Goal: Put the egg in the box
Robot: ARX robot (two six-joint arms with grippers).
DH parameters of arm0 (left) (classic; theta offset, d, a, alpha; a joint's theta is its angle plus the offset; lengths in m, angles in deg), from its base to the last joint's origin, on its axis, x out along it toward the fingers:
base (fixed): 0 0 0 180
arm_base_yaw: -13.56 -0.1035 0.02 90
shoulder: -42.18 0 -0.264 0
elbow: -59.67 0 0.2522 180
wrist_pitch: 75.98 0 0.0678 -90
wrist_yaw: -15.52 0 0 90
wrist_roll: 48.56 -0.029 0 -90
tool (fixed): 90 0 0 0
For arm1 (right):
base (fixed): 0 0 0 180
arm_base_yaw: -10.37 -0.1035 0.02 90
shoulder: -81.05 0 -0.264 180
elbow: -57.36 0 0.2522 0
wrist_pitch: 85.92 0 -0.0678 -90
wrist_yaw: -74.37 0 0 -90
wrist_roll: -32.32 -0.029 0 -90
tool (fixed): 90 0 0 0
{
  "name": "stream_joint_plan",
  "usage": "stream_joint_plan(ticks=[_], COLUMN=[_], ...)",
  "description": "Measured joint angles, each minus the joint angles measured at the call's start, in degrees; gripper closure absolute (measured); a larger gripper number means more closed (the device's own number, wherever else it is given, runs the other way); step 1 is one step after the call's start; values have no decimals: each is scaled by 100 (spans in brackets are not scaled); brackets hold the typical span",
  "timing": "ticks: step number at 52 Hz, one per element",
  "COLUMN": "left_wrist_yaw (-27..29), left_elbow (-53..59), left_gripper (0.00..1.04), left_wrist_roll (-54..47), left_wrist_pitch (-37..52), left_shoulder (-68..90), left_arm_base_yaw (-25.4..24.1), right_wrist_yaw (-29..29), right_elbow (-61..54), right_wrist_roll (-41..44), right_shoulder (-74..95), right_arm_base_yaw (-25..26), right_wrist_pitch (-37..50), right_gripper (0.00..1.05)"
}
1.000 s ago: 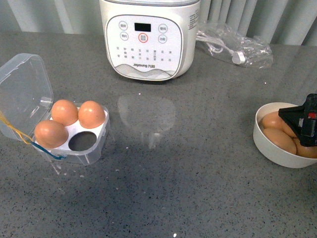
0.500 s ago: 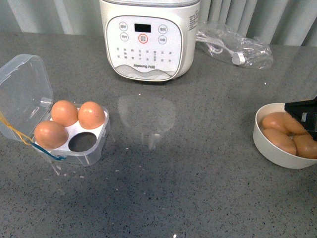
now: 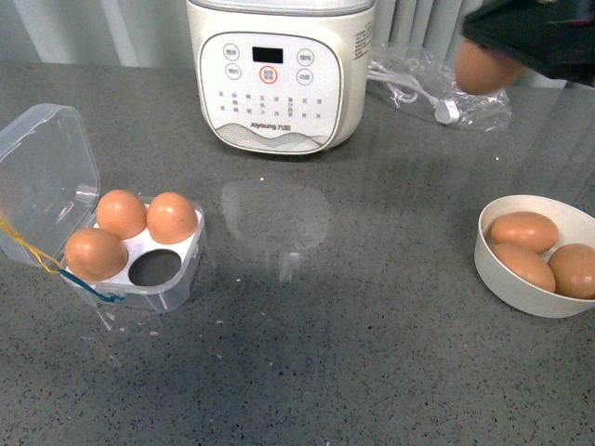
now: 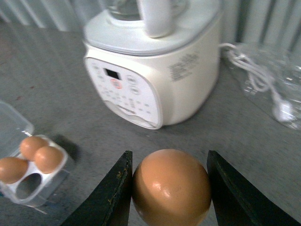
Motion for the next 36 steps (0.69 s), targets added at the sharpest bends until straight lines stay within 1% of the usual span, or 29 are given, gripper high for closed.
stream_joint_plan(ticks=[6,10,14,22,32,36], left_wrist_yaw=[0,0,0,2,2,0], left_elbow=[0,0,0,0,0,0], left_gripper=[7,7,7,7,7,7], left_wrist_roll=[0,0,0,0,0,0], left_wrist_pitch=[0,0,0,0,0,0], left_shoulder=[0,0,0,0,0,0], left_arm_base_yaw=[0,0,0,0,0,0], right_wrist_yaw=[-254,-525,-699,-1303,-1587,-1755], right_elbow=[505,957,1200,1735,2197,2361], right_wrist_roll=[164,162,164,195,273,542], right_shoulder=[485,957,1204,1757,2205,2424], right_arm_base_yaw=[-468,-774,-929,-1314,-1615,-1746], right_wrist_pitch=[-87,-243,-306,-463,-791,-1034], right_gripper=[65,65,65,65,65,65])
